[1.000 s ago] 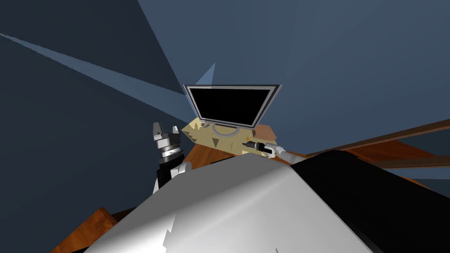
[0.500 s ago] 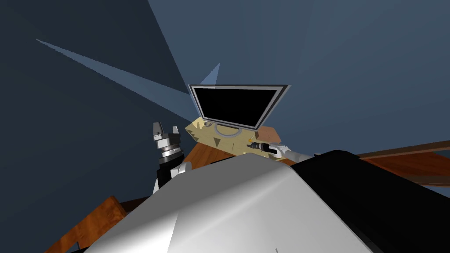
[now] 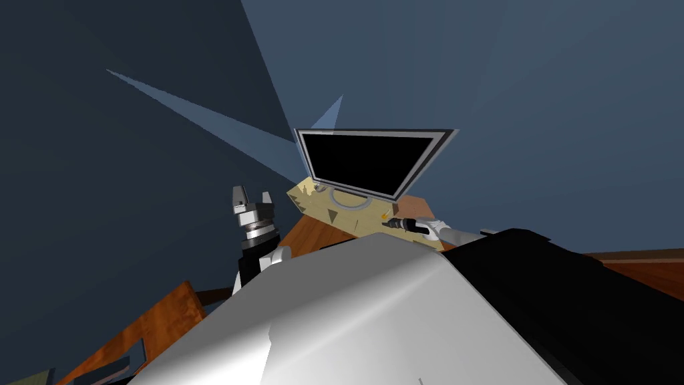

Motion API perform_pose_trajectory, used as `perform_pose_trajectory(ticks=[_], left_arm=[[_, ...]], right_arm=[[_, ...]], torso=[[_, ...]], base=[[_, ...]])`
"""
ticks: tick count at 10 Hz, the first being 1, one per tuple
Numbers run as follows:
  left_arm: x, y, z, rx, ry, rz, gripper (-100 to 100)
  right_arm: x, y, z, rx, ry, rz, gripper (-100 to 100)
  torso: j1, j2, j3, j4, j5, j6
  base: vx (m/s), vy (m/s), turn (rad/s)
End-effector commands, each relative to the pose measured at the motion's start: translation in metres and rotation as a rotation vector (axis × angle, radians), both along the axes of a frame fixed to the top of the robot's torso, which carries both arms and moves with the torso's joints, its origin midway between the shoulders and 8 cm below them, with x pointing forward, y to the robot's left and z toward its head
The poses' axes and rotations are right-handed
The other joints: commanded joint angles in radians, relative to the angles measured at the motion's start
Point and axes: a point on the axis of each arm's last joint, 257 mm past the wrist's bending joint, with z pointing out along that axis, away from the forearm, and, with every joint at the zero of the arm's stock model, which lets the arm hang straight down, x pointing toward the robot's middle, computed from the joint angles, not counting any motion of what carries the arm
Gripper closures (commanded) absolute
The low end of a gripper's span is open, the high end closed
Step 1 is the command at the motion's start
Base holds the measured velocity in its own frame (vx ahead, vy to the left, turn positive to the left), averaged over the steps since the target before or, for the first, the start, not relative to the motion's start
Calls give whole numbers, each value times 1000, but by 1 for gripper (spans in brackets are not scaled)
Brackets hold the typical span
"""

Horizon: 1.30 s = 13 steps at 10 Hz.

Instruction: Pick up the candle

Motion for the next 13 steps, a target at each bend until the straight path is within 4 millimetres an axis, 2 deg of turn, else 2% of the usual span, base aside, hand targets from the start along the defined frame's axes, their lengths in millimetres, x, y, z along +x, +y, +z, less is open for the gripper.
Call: perform_pose_trajectory(ticks=[1,2,3,4,6,7,10,11,12,13], left_arm=[[0,0,0,0,0,0,0],[0,0,0,0,0,0,0],[0,0,0,0,0,0,0],[0,0,0,0,0,0,0],[0,0,0,0,0,0,0],[0,0,0,0,0,0,0],[0,0,0,0,0,0,0],[0,0,0,0,0,0,0],[0,0,0,0,0,0,0],[0,0,0,0,0,0,0]], right_arm=[[-16,-30,0,-59,43,0,-100],[-16,-30,0,-59,43,0,-100],[-25,-48,0,-91,68,-2,-100],[-25,-48,0,-91,68,-2,-100],[-41,-77,2,-144,109,-8,-100],[-41,-77,2,-144,109,-8,-100],[-62,-113,8,-204,161,-24,-100],[-65,-119,9,-213,170,-28,-100],[-62,-114,8,-206,162,-25,-100],[-62,-115,8,-207,163,-25,0]], torso=[[0,0,0,0,0,0],[0,0,0,0,0,0],[0,0,0,0,0,1],[0,0,0,0,0,0],[0,0,0,0,0,0],[0,-1,0,0,0,0],[1,-1,-1,0,0,0],[1,-2,-1,0,0,0],[2,-3,-2,-1,0,0],[2,-2,-1,0,0,1]], base=[[23,-12,196],[20,-12,68],[18,-5,160],[14,-7,59],[26,-4,135],[27,-10,72],[37,3,146],[68,23,184],[32,8,33],[6,1,-5]])
